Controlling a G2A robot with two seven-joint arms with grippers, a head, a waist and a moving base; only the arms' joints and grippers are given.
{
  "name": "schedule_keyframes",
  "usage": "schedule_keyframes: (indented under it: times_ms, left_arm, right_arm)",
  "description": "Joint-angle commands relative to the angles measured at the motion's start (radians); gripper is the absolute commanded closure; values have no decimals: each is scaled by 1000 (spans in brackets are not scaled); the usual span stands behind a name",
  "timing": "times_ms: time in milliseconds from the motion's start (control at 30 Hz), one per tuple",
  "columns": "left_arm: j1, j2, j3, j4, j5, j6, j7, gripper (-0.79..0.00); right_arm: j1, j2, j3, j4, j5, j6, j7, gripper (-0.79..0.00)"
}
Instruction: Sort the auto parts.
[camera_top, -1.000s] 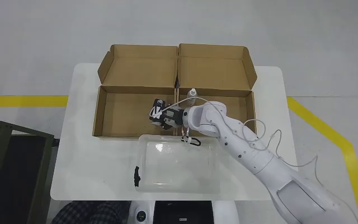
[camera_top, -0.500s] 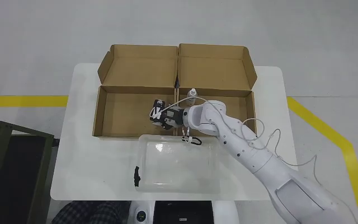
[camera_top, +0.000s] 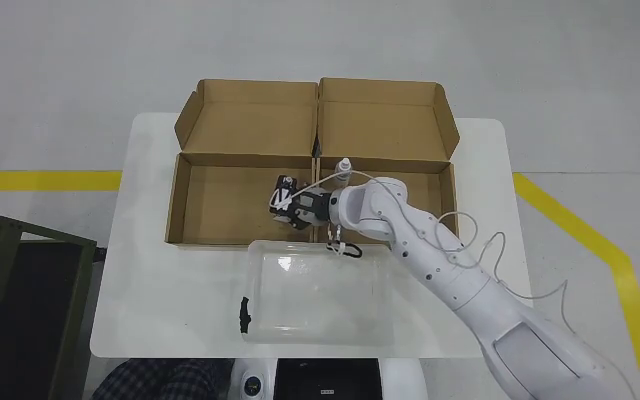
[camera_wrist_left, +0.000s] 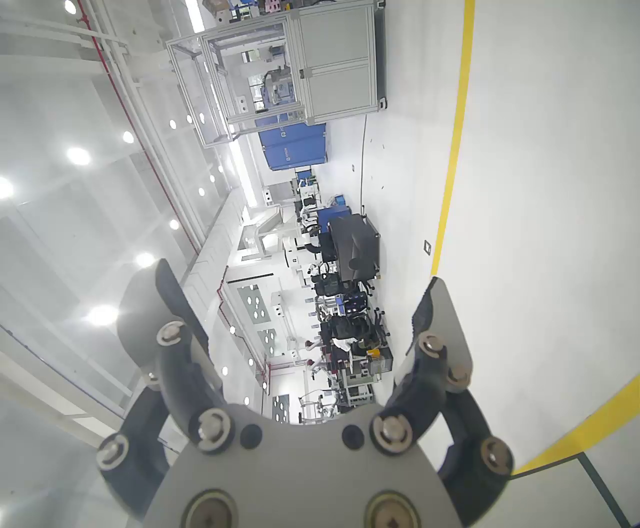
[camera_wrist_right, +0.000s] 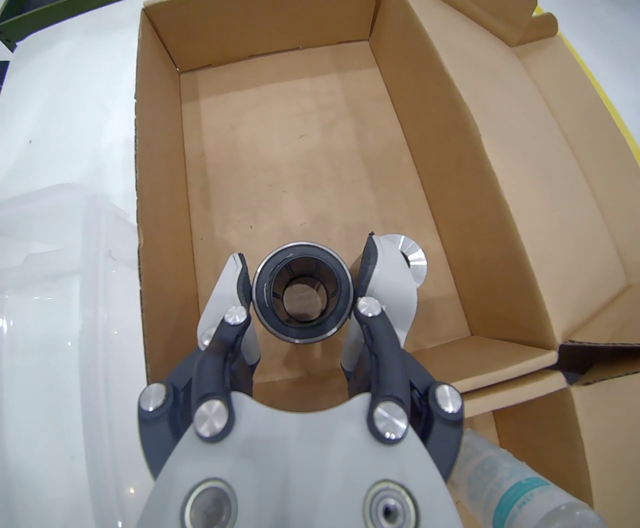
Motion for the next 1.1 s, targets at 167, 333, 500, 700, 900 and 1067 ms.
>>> schedule_keyframes:
  times_ms: [167,333,500,700,900,1067]
  left_arm:
    - [0,0,0,0,0,0,0,-785]
    - [0,0,0,0,0,0,0,-785]
    - [0,0,0,0,0,0,0,-785]
    - [0,0,0,0,0,0,0,-785]
    - [0,0,0,0,0,0,0,-785]
    - [0,0,0,0,0,0,0,-785]
  right_arm:
    - [-45,23,72,-144,-31,9,-27,-388]
    - [-128,52,158,-283,-61,16,-50,-437]
    - [-246,87,272,-426,-98,18,-86,-489]
    - [-407,125,423,-555,-156,19,-160,-514]
    - [-564,152,548,-640,-196,31,-243,-714]
    - [-683,167,636,-682,-218,71,-317,-785]
